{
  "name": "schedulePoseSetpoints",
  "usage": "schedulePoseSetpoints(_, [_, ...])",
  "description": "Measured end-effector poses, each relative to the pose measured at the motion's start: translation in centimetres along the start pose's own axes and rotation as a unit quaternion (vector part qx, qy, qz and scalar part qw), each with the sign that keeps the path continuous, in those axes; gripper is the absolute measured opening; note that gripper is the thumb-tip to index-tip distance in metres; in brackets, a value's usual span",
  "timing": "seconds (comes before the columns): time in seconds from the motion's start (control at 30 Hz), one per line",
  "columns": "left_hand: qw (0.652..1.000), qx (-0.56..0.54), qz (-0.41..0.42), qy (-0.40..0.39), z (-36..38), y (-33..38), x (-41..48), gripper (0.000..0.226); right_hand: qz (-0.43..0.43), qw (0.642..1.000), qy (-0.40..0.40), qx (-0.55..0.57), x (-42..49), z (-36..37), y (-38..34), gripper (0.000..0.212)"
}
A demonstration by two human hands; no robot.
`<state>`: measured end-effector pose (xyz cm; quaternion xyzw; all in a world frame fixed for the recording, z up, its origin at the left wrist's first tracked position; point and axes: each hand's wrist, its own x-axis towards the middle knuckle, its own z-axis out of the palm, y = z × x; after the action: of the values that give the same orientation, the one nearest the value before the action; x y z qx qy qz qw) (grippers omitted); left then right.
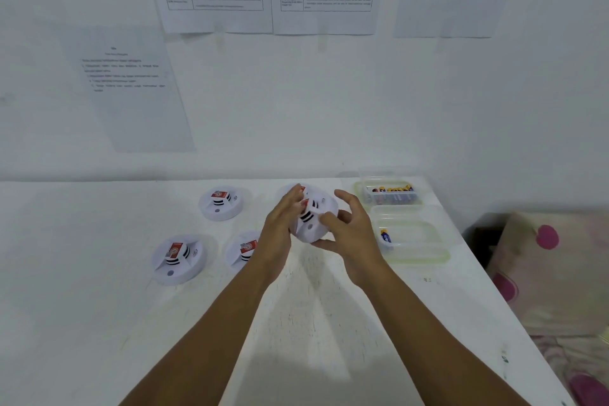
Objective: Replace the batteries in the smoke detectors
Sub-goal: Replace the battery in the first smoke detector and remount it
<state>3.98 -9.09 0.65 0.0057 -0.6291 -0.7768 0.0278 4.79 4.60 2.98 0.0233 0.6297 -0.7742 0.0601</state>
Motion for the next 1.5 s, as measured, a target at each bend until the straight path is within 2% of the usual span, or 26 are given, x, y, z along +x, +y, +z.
schedulePoseSetpoints(0.1, [1.000,0.024,0.010,0.006,-0.5,-0.8,-0.4,0.037,-0.001,0.998,0.004,0.056,0.3,-0.7,0.0,0.046])
schedulePoseSetpoints(0.2, [0.999,0.034,0.009,0.021,-0.7,-1.2,-0.7,0.041,-0.017,0.999,0.015,0.039,0.5,-1.1,0.6,0.045])
schedulePoseSetpoints(0.33, [0.997,0.040,0.043,0.049,-1.0,-0.9,-0.8,0.042,-0.032,0.999,-0.007,-0.032,0.7,-2.4,1.4,0.051])
schedulePoseSetpoints(0.47, [0.997,0.038,0.043,0.053,-1.2,-1.0,-0.9,0.047,-0.050,0.991,-0.036,-0.121,0.6,-3.2,2.0,0.065])
schedulePoseSetpoints(0.73, [0.996,0.052,0.050,0.048,-1.4,-1.8,-1.1,0.041,-0.092,0.980,-0.046,-0.169,0.9,-3.8,2.4,0.074])
schedulePoseSetpoints(1.33, [0.991,0.094,0.077,0.059,-1.2,-2.6,-1.1,0.036,-0.117,0.975,-0.042,-0.186,1.4,-3.9,3.7,0.072])
schedulePoseSetpoints(1.5, [0.988,0.119,0.095,0.040,-0.9,-2.5,-1.2,0.035,-0.143,0.969,-0.055,-0.192,1.5,-3.9,4.0,0.063])
